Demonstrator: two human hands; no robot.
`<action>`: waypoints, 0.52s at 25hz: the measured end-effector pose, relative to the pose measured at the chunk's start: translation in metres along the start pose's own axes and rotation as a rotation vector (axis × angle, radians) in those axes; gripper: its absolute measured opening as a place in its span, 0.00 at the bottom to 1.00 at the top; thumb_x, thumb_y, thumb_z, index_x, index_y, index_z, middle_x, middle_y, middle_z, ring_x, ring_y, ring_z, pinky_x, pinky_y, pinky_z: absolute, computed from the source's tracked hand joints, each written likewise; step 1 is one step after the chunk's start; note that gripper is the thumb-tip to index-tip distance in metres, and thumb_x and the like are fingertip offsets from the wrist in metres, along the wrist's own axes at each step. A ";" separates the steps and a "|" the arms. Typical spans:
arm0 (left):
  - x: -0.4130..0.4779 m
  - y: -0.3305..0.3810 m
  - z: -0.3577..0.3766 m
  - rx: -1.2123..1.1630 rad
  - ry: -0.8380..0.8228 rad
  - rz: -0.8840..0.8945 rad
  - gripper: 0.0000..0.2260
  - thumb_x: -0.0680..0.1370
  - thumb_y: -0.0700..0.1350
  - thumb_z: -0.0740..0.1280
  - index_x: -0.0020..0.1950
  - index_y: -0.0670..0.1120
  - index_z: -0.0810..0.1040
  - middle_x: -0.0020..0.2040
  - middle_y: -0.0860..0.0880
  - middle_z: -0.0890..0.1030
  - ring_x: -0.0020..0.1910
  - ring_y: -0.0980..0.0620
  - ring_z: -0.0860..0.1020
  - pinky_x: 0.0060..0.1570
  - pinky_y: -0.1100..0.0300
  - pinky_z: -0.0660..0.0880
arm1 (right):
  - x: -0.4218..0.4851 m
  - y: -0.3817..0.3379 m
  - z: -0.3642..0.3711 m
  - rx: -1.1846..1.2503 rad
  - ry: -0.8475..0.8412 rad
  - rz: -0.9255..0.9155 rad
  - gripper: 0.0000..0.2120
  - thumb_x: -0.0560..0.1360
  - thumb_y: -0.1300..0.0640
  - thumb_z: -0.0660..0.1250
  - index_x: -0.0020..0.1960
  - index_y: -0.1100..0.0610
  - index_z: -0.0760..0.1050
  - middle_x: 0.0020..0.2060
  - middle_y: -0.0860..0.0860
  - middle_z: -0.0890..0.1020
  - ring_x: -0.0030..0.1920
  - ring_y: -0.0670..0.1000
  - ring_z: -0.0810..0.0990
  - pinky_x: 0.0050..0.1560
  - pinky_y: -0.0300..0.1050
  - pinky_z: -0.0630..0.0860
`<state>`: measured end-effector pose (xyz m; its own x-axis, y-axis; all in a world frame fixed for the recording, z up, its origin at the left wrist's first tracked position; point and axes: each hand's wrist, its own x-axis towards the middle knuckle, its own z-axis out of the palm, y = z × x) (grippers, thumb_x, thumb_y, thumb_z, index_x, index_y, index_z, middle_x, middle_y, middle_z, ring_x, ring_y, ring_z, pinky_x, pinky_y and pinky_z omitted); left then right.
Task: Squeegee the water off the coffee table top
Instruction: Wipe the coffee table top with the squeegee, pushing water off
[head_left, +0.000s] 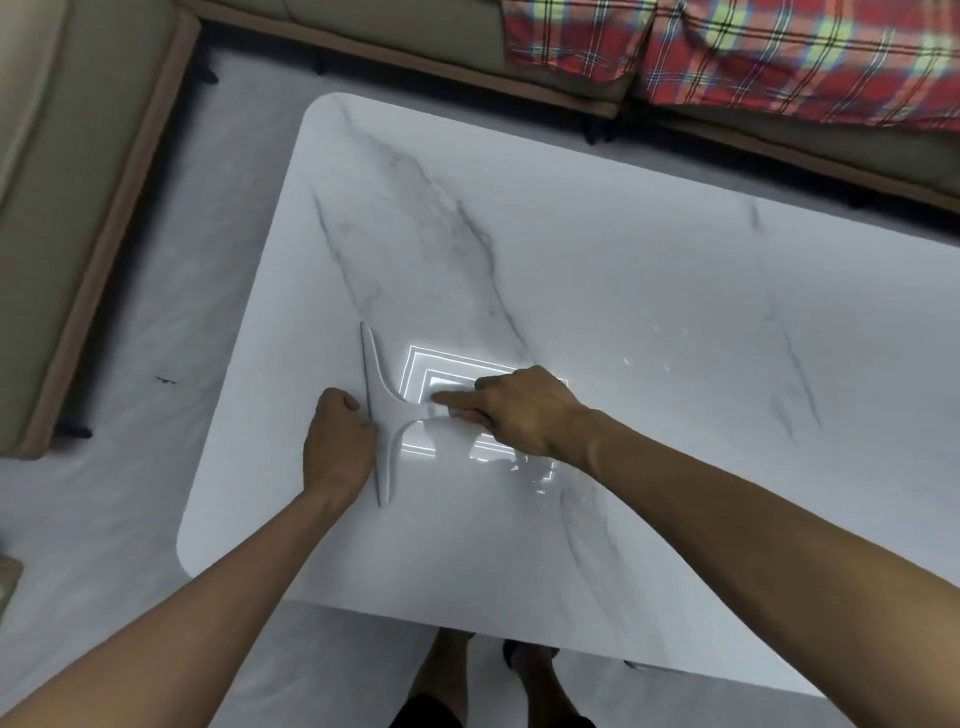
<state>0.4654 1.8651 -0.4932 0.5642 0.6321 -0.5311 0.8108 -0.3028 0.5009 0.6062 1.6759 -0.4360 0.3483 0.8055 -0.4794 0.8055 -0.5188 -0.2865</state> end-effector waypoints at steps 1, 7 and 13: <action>0.002 -0.001 0.000 -0.003 -0.011 -0.009 0.07 0.74 0.38 0.62 0.50 0.47 0.67 0.43 0.51 0.73 0.42 0.47 0.74 0.34 0.58 0.68 | 0.015 0.001 0.000 0.004 0.009 0.024 0.19 0.82 0.43 0.46 0.72 0.35 0.60 0.49 0.48 0.80 0.49 0.55 0.79 0.39 0.45 0.66; -0.011 0.006 0.019 0.042 -0.171 0.037 0.09 0.73 0.39 0.65 0.46 0.49 0.66 0.46 0.49 0.73 0.40 0.51 0.73 0.33 0.60 0.64 | -0.027 0.078 0.008 0.124 0.095 0.326 0.19 0.81 0.39 0.45 0.69 0.31 0.60 0.55 0.47 0.82 0.53 0.56 0.79 0.43 0.46 0.68; -0.060 0.025 0.055 0.181 -0.375 0.115 0.11 0.74 0.42 0.65 0.39 0.54 0.64 0.45 0.50 0.71 0.41 0.50 0.71 0.35 0.58 0.63 | -0.184 0.124 0.043 0.170 0.144 0.636 0.17 0.80 0.38 0.46 0.66 0.31 0.65 0.47 0.44 0.83 0.42 0.55 0.79 0.39 0.46 0.72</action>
<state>0.4604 1.7802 -0.4866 0.6426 0.2946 -0.7073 0.7350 -0.4975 0.4607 0.6217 1.4512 -0.4192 0.7999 0.3521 -0.4859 0.3397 -0.9332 -0.1170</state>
